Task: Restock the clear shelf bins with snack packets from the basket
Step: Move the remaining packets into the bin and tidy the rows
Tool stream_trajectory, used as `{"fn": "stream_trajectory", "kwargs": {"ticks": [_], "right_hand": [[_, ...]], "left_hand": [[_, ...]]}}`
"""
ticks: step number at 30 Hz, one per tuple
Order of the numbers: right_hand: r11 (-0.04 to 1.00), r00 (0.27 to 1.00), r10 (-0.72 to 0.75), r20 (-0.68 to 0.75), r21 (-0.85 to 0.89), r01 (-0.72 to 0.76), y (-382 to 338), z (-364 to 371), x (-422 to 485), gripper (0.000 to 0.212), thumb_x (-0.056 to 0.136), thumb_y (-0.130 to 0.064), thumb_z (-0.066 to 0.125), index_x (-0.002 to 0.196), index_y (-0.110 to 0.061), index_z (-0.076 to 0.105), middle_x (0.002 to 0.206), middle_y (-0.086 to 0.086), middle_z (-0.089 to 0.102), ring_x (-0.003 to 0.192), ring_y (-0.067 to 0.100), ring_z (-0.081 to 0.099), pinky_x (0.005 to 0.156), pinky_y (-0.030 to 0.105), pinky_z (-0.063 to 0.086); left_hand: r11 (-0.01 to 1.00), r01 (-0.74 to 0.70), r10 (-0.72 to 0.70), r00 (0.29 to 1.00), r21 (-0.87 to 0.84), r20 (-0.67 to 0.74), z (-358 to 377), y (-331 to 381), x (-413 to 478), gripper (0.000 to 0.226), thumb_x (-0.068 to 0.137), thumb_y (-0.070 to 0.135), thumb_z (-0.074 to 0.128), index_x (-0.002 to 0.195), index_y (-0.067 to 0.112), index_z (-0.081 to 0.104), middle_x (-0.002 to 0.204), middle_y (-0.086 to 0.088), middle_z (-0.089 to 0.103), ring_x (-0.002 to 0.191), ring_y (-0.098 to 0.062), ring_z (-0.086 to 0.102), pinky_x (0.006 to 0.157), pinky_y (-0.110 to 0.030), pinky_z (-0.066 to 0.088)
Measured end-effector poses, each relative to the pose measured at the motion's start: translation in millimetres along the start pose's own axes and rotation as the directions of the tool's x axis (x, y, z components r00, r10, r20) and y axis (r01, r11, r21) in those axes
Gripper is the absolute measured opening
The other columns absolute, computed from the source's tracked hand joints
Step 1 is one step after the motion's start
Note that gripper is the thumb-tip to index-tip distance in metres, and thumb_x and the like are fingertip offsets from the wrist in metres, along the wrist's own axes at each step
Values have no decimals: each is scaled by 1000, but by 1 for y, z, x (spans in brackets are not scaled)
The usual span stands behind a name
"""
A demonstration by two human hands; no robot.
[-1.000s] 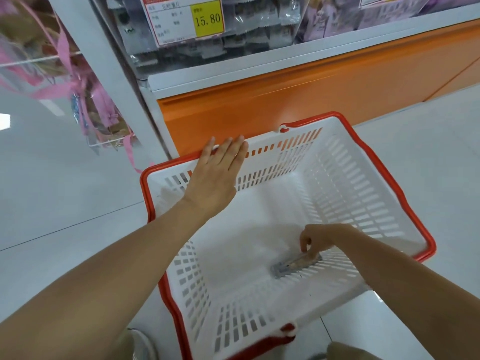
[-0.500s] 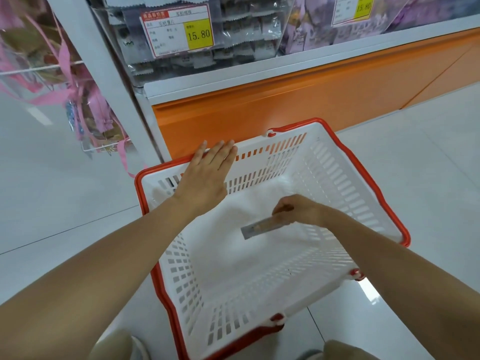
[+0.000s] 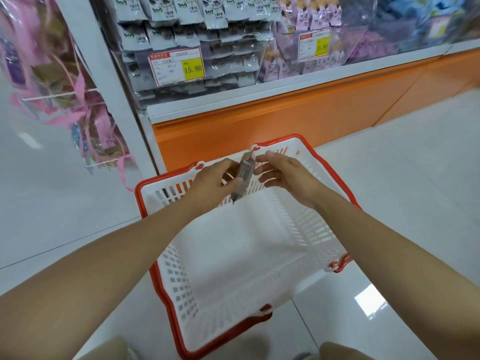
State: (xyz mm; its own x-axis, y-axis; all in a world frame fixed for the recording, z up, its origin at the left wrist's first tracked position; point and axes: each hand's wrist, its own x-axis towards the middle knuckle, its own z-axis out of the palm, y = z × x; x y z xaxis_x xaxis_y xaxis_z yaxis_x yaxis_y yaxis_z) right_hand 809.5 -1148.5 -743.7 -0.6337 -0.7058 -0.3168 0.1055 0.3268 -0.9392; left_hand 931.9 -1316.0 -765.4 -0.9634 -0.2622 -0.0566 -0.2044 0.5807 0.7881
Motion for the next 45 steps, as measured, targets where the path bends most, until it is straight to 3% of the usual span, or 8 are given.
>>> {"fn": "stream_trajectory", "kwargs": {"ticks": [5, 11, 16, 19, 22, 30, 36, 45], "right_hand": [[947, 989, -140, 41, -286, 146, -8, 12, -11, 48, 81, -20, 78, 122, -23, 53, 113, 0, 63, 99, 14, 64, 87, 37, 57], [853, 912, -410, -29, -365, 372, -41, 18, -18, 37, 79, -9, 78, 107, -23, 59, 100, 2, 67, 86, 18, 64, 75, 36, 56], [823, 846, -528, -78, -291, 487, -88, 15, -26, 33, 76, -19, 76, 106, -16, 63, 96, 7, 68, 84, 23, 63, 75, 39, 54], [806, 797, -587, -139, -190, 560, -119, 17, -30, 28, 76, -11, 71, 102, -16, 62, 89, 1, 63, 80, 15, 57, 74, 28, 51], [766, 748, -641, -172, -199, 611, -154, 25, -27, 27, 82, -2, 69, 106, -11, 63, 88, 3, 56, 80, 10, 51, 75, 26, 48], [723, 709, -680, -186, -333, 606, -231, 65, 8, 21, 85, -6, 68, 106, -6, 65, 81, 1, 51, 70, 8, 47, 64, 17, 43], [697, 728, -667, -158, -478, 535, -239, 80, 33, 22, 81, -14, 70, 103, -11, 67, 80, -2, 52, 71, 10, 45, 67, 27, 46], [752, 604, -643, -471, -539, 380, -232, 23, 26, 21, 79, -19, 70, 98, -17, 61, 78, -7, 51, 73, 8, 48, 68, 31, 47]], "left_hand": [[837, 108, -114, 993, -537, 22, -18, 8, -1, 24, 100, 8, 51, 124, 13, 56, 120, -4, 66, 106, -17, 66, 92, -32, 55], [750, 42, -55, 998, -660, 0, -46, 37, -8, 23, 101, 11, 49, 122, 16, 55, 121, -3, 66, 107, -17, 66, 89, -26, 54], [938, -191, 99, 947, -289, -305, -82, 58, -14, 20, 98, 29, 56, 117, 24, 60, 109, 8, 66, 103, -10, 62, 88, -23, 51], [916, -308, 400, 748, 257, -530, -107, 61, -22, 25, 91, 28, 51, 109, 15, 63, 105, 0, 60, 98, -15, 55, 85, -30, 44], [797, -119, 535, 595, 592, -600, -136, 58, -27, 38, 80, 14, 57, 117, 11, 58, 120, -12, 54, 116, -29, 45, 100, -41, 34], [632, 146, 404, 776, 761, -484, -181, 32, -33, 89, 82, 24, 66, 154, 8, 17, 163, -12, 11, 151, -30, 2, 121, -41, -4], [591, 175, 397, 787, 787, -472, -182, 32, -31, 84, 82, 26, 63, 153, 6, 23, 161, -14, 20, 150, -32, 8, 122, -48, 7], [557, 45, 496, 783, 829, -376, -172, 68, -11, 79, 83, 20, 60, 153, 8, 27, 161, -13, 21, 150, -31, 10, 123, -47, 7]]}}
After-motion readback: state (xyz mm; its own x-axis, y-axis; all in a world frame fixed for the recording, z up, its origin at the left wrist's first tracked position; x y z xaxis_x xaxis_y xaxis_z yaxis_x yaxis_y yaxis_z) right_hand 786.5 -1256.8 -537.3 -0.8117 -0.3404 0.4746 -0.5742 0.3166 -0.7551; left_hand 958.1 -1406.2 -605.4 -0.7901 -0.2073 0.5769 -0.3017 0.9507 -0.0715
